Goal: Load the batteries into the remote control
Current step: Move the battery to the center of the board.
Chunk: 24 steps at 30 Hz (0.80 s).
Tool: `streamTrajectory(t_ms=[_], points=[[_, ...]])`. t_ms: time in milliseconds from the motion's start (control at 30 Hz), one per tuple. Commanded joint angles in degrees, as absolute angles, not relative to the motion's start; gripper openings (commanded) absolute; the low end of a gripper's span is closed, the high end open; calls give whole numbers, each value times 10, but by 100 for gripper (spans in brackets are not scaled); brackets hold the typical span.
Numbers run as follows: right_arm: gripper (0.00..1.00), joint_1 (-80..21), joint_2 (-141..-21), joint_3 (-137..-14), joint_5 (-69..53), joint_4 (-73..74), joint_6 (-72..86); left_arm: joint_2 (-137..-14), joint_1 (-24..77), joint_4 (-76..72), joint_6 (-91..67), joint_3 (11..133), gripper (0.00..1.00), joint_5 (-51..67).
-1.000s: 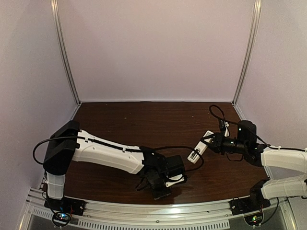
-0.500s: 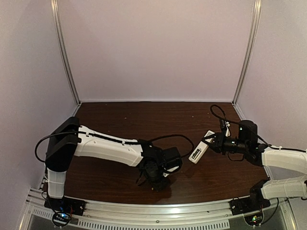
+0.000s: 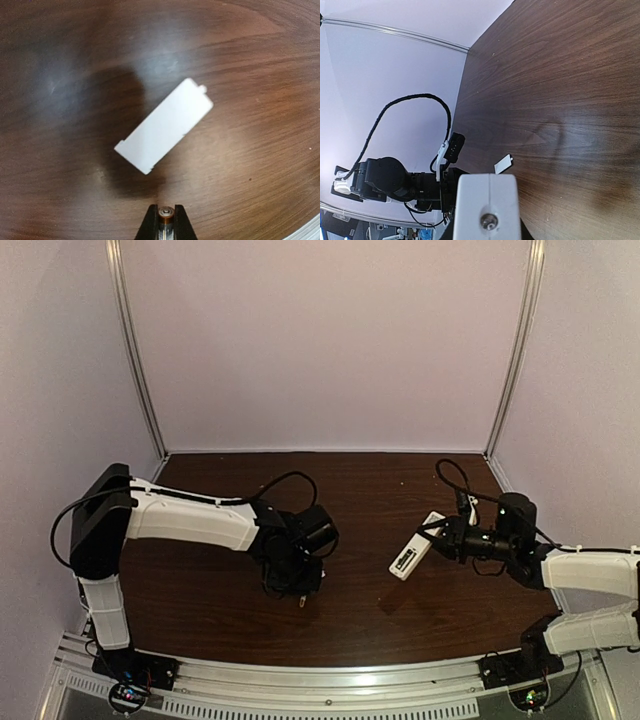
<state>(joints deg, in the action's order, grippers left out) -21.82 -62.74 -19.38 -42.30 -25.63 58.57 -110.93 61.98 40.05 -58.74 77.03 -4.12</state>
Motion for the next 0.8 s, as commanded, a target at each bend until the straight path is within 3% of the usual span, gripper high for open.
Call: streamTrajectory(t_ms=[0, 300, 467, 667, 767], points=[[0, -220, -630, -193, -440, -298, 595, -1085, 600, 398, -726, 717, 0, -34], [0, -222, -631, -204, -442, -287, 585, -1075, 578, 387, -830, 671, 0, -1], [0, -222, -626, -206, -440, -274, 577, -1075, 570, 376, -843, 661, 17, 29], [0, -222, -622, -208, -440, -264, 570, -1058, 565, 372, -828, 660, 51, 19], [0, -222, -621, -209, -441, -258, 565, -1023, 557, 345, -785, 654, 55, 11]])
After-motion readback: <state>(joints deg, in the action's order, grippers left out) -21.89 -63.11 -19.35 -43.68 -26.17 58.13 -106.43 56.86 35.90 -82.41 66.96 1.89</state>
